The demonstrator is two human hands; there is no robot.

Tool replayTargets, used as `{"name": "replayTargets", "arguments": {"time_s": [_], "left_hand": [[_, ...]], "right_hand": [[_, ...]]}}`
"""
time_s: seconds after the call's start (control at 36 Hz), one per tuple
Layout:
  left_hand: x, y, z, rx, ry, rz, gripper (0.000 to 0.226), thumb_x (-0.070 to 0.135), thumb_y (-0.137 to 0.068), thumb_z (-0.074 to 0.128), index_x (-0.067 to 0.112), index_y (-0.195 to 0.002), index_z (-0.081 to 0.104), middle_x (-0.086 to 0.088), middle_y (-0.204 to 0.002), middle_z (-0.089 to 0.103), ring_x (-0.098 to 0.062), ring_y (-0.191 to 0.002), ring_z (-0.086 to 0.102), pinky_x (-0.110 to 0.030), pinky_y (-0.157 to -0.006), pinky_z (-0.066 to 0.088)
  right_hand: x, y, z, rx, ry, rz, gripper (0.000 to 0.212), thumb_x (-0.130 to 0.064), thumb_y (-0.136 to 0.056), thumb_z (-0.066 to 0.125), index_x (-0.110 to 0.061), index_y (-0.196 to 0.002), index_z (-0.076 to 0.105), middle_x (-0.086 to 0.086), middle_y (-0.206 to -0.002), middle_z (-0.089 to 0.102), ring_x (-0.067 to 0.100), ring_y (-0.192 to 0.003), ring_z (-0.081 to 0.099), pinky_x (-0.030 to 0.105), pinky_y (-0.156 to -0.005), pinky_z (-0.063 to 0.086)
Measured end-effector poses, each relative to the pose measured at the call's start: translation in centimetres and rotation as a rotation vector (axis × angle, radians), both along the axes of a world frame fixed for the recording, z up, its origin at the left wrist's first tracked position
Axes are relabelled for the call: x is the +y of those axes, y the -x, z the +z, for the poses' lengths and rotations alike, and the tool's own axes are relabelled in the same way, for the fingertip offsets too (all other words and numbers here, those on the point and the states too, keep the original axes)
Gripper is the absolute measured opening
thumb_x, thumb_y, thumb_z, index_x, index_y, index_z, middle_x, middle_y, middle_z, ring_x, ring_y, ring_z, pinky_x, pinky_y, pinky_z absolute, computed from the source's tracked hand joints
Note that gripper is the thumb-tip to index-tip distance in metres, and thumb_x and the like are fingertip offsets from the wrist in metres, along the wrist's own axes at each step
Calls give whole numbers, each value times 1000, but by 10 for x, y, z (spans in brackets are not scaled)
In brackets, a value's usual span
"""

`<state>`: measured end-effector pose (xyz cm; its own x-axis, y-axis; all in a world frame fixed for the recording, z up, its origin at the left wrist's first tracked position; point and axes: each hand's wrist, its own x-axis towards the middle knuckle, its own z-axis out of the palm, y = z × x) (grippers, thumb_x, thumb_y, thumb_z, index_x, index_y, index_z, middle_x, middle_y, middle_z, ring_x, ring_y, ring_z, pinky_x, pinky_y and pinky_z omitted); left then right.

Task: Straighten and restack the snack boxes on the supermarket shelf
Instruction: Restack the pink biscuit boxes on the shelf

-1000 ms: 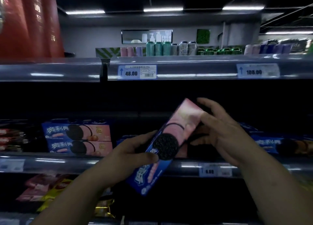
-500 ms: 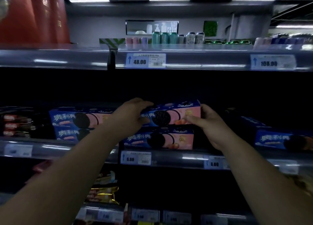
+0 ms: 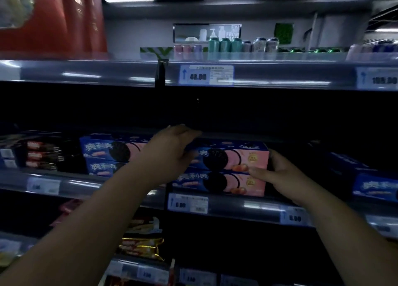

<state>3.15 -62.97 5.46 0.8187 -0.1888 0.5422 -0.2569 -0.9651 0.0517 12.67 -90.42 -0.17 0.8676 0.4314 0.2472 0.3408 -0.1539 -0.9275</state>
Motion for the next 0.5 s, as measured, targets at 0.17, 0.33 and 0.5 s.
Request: {"name": "replayTargets", "arguments": {"time_s": [0.17, 0.33, 0.5], "left_hand": [[57, 21, 18, 16, 85, 150, 74, 49, -76, 65, 24, -142, 46, 0, -144, 49, -22, -131, 44, -29, -104, 35], [84, 10, 0, 188, -55, 282, 92, 68, -61, 61, 40, -144, 36, 3, -147, 47, -25, -129, 47, -41, -102, 40], [85, 2, -14, 78, -168, 304, 85, 67, -77, 61, 37, -148, 27, 5, -155, 35, -24, -140, 32, -44, -110, 24]], "right_hand": [[8, -1, 0, -29, -66, 0, 55, -20, -74, 78, -50, -109, 48, -13, -111, 63, -3, -89, 64, 16, -66, 51], [11, 0, -4, -38, -61, -34, 109, -73, -29, 85, -37, -126, 52, -9, -112, 69, 10, -97, 68, 28, -76, 53], [11, 6, -4, -39, -19, -65, 79, -44, -63, 78, -33, -135, 46, -5, -124, 64, 16, -111, 62, 38, -93, 50]]}}
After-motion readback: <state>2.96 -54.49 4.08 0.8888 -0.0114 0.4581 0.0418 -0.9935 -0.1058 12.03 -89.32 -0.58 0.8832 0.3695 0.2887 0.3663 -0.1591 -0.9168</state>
